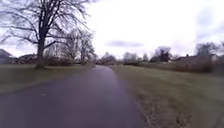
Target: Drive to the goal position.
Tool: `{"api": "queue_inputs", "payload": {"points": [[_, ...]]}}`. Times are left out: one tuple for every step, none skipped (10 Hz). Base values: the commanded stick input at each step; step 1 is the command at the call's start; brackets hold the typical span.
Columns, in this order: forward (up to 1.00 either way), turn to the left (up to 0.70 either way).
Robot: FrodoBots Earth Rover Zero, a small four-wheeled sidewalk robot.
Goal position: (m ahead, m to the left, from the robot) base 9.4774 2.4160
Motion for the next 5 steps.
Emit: {"api": "queue_inputs", "payload": {"points": [[1.00,0.00],[1.00,0.00],[1.00,0.00],[1.00,0.00],[1.00,0.00]]}}
